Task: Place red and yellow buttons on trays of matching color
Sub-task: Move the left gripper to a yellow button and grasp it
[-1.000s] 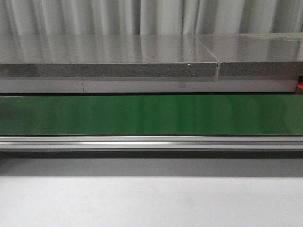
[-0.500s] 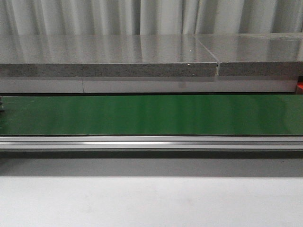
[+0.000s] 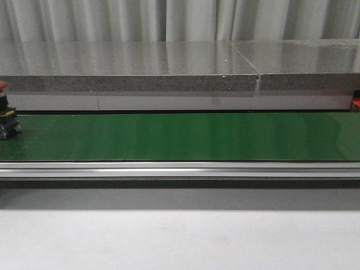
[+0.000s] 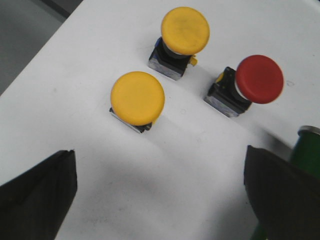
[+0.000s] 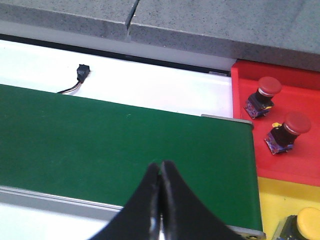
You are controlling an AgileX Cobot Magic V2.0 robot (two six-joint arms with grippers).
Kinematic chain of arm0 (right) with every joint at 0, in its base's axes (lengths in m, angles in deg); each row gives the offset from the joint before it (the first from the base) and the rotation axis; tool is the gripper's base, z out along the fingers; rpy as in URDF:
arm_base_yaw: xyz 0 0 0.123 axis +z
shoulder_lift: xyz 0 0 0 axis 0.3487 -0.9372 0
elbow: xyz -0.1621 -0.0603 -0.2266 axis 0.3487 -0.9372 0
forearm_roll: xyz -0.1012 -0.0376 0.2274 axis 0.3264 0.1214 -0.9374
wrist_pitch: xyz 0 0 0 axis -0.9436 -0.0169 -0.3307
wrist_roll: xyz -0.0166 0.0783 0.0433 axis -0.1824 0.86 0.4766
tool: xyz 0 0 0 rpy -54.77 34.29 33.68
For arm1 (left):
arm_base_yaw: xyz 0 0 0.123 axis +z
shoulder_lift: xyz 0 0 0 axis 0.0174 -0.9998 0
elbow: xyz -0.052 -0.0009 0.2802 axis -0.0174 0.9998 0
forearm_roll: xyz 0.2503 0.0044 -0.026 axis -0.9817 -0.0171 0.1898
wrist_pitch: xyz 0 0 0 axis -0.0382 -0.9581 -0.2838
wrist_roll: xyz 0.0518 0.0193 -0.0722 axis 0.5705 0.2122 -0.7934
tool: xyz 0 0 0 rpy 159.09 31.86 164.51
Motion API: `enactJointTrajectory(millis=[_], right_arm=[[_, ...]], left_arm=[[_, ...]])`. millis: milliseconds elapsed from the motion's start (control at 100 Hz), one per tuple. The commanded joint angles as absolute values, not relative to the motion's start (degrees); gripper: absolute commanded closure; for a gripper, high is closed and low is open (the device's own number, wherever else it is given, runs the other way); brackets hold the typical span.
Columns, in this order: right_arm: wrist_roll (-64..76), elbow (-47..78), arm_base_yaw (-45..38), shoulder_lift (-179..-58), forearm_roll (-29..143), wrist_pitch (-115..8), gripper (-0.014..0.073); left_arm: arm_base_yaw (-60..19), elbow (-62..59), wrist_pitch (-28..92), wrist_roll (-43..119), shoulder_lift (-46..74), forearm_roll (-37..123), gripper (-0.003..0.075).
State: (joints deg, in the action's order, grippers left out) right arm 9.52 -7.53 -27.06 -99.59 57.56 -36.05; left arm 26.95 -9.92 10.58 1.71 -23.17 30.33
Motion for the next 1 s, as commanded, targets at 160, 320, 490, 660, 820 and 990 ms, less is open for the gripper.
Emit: enactJointTrajectory(millis=[160, 320, 490, 660, 820, 990], right_arm=[[9.06, -6.0, -26.78, -99.32, 56.94, -39.63, 0.0662], [9.06, -6.0, -26.78, -99.32, 56.94, -39.63, 0.0662], [9.06, -6.0, -26.78, -99.32, 56.94, -39.63, 0.0662], [9.06, -6.0, -26.78, -99.32, 56.94, -39.63, 0.0662], [9.06, -6.0, -26.78, -99.32, 56.94, -39.63, 0.0662], [9.06, -6.0, -26.78, -99.32, 56.94, -39.63, 0.0662]], left_arm=[[27.14, -14.25, 15.33, 1.52, -26.65, 30.74, 0.0048], [27.14, -17.54, 15.2, 1.52, -29.85, 29.32, 0.0048], [27.14, -20.64, 15.2, 1.52, -32.89, 29.21, 0.0048], [27.14, -22.54, 15.12, 1.52, -35.87, 29.31, 0.0048], [27.14, -22.81, 15.55, 1.52, -37.36, 29.31, 0.0048], [27.14, -22.81, 15.81, 1.41, -37.98, 29.31, 0.0083]])
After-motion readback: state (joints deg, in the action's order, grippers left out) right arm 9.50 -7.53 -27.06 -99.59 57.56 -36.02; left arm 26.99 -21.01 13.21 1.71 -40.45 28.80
